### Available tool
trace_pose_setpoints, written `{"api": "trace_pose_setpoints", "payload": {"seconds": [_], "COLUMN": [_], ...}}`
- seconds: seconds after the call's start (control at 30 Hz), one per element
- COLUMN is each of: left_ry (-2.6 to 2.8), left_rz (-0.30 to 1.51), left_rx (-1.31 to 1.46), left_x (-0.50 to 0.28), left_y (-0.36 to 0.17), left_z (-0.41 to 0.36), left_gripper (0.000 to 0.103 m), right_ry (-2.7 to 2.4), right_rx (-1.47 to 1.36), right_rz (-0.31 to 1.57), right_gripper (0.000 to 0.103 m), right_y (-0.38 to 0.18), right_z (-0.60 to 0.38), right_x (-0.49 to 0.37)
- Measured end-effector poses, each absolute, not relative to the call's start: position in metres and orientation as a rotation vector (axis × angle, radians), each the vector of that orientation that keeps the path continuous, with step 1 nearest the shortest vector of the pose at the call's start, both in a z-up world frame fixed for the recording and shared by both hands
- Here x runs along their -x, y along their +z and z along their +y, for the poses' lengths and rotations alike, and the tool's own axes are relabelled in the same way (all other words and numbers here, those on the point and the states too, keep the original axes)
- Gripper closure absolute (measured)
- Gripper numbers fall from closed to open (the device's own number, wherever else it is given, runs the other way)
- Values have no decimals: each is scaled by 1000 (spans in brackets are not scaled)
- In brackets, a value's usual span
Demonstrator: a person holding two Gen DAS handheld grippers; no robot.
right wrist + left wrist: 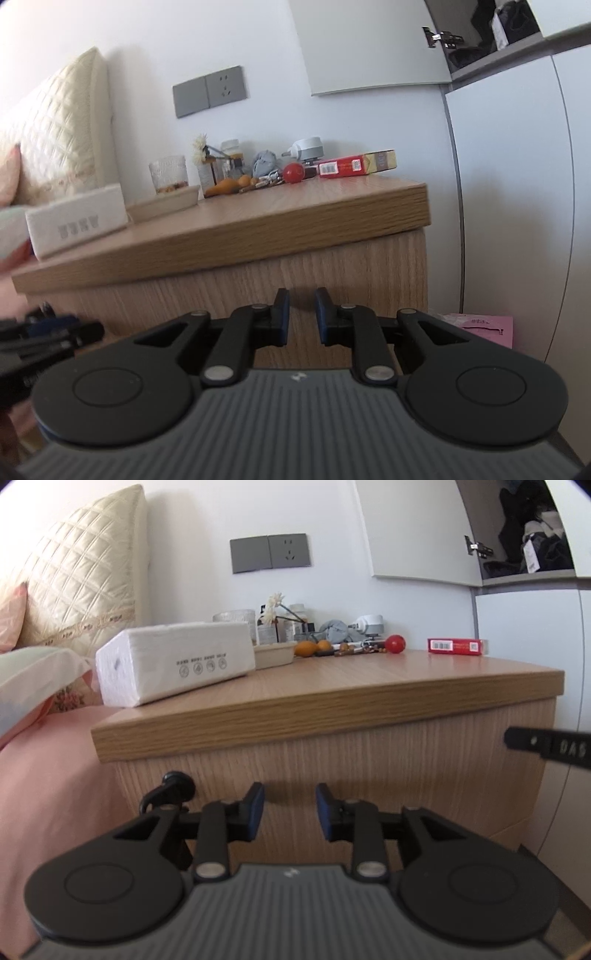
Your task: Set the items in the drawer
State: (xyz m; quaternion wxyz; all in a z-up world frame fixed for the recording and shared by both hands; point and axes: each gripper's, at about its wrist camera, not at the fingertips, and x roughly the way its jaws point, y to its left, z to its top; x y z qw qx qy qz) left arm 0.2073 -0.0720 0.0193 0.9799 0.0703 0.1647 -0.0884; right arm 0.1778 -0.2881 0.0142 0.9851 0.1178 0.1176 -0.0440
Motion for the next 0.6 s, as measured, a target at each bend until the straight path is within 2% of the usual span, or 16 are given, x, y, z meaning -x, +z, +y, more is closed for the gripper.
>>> {"api": "trace_pose_setpoints", "payload": {"seconds": [0.17, 0.33, 0.4, 0.6], "left_ry": [-177, -182, -181, -171], "left_rz": [333, 330, 321, 308], "left_rx": [-133, -104, -90, -64], "left_x": [-203, -194, -189, -172], "left_y": [21, 28, 32, 41], "left_z": [-68, -64, -63, -55], "left_gripper": [65, 55, 47, 38], "right_ry": [-78, -60, -56, -32], "right_rx": [-243, -229, -212, -214], "right_rz": [243, 237, 227, 239], "right_gripper": [84, 84, 84, 84], "right_y": [19, 28, 33, 43], "right_z": [-287, -281, -277, -269], "right_x": [-171, -160, -156, -146]}}
